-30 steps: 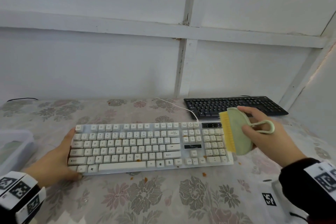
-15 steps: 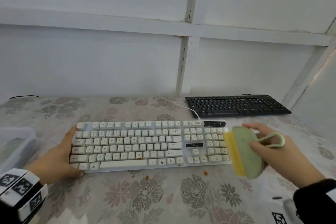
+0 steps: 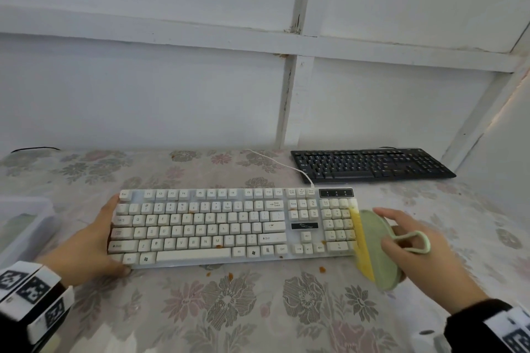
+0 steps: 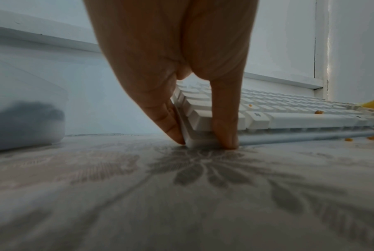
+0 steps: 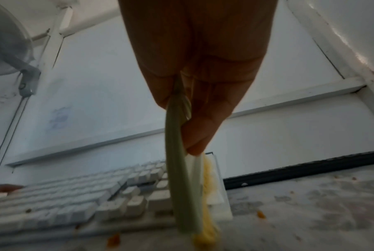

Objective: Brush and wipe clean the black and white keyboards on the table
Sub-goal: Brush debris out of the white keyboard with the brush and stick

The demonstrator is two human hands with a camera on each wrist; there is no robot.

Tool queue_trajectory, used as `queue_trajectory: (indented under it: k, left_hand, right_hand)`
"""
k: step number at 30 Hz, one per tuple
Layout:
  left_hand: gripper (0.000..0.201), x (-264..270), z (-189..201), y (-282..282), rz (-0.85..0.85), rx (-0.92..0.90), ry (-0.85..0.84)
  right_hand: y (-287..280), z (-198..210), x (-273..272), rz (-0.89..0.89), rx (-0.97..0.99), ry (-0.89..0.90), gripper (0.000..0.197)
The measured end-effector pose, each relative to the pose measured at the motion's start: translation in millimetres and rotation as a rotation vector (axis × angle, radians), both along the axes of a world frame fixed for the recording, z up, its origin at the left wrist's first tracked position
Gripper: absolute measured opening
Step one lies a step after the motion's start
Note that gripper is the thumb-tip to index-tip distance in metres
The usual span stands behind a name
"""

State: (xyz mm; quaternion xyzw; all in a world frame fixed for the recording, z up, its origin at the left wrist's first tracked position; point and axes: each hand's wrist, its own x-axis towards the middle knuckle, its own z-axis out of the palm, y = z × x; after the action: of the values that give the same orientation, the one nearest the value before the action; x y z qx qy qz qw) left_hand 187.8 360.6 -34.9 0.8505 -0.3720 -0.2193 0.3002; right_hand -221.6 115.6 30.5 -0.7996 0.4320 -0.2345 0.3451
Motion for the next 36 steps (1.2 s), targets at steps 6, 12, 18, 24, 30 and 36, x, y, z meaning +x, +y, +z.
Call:
queue_trajectory:
  k: [6, 12, 18, 24, 30, 36]
  left_hand:
    - [0.134, -1.5, 1.5, 1.9, 0.001, 0.012, 0.002]
    - [0.135, -4.0, 4.7, 2.1, 0.015, 0.048, 0.002]
    - [0.133, -4.9, 5.4, 1.4, 0.011, 0.053, -0.002]
    - [0.133, -7.4, 7.4, 0.3, 0.022, 0.067, 0.005]
    - [0.130, -9.5, 9.2, 0.0, 0.015, 0.057, 0.008]
    - [0.129, -10.3, 8.7, 1.4, 0.016, 0.057, -0.018]
  right_hand:
    - [-12.9, 25.6, 7.0, -0.064, -0.048, -0.174, 0.046]
    - [-32.4, 25.9, 32.6, -0.049, -0.031, -0.184, 0.046]
    - [-21.3, 15.0, 25.9, -0.023, -0.011, -0.093, 0.041]
    - [-11.0, 11.1, 14.0, 0.040, 0.021, 0.058, 0.041]
    - [-26.3, 34.1, 22.3, -0.010, -0.067, -0.154, 0.042]
    - [-27.0, 22.8, 33.2, -0.014, -0.038, -0.123, 0.040]
